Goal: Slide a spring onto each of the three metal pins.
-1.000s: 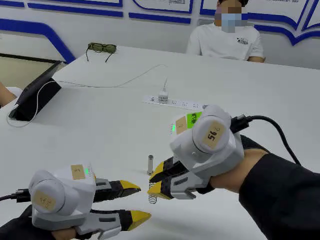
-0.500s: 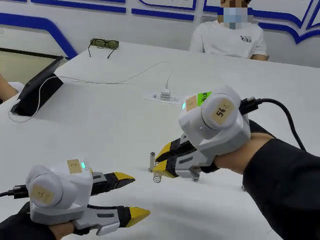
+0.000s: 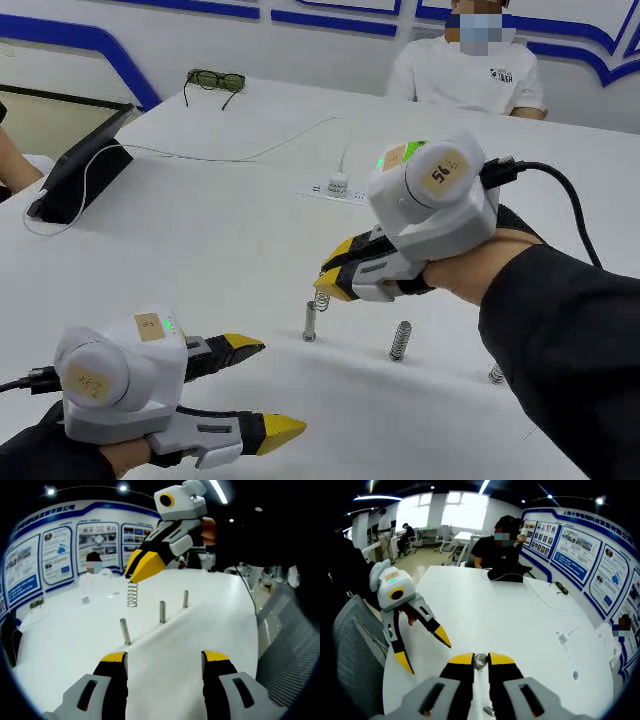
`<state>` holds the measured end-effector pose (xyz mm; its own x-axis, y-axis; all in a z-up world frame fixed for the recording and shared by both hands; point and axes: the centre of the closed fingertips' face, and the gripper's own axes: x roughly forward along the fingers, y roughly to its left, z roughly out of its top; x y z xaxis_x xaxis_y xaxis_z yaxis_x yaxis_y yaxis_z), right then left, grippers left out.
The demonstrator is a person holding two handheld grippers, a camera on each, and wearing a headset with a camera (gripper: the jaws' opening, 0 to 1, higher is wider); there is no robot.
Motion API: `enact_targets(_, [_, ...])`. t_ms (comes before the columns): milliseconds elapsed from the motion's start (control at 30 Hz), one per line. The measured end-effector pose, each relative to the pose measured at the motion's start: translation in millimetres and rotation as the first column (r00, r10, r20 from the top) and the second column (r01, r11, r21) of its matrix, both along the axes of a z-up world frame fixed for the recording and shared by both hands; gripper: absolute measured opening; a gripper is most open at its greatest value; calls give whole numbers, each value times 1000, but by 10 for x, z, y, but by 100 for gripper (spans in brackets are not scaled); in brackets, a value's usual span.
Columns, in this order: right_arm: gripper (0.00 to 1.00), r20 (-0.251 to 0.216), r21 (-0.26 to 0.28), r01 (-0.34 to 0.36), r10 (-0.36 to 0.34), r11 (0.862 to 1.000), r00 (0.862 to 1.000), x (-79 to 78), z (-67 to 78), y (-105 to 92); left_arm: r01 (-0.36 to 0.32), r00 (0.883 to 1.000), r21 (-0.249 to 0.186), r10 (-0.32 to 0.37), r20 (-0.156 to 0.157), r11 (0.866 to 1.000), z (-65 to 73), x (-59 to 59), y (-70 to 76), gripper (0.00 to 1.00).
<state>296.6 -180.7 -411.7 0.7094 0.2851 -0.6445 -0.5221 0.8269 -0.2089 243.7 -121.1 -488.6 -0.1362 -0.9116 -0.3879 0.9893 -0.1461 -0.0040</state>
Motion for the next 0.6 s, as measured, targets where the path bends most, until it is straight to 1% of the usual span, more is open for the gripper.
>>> enact_targets(133, [11, -5, 7, 16, -16, 1000, 1000, 86, -32, -23, 1, 1000, 0, -1, -5, 1000, -12, -8, -2, 64])
enact_targets(267, [12, -21, 9, 21, -21, 1000, 1000, 142, -117, -18, 0, 1000, 0, 0, -11, 1000, -29, -7, 5, 66])
enact_targets(433, [12, -42, 13, 29, -28, 999, 999, 163, -210, -34, -5, 1000, 2, 5, -20, 1000, -38, 2, 17, 68])
enact_targets(600, [12, -51, 22, 42, -41, 999, 998, 179, -247, -61, -6, 1000, 4, 6, -26, 1000, -49, 4, 18, 70])
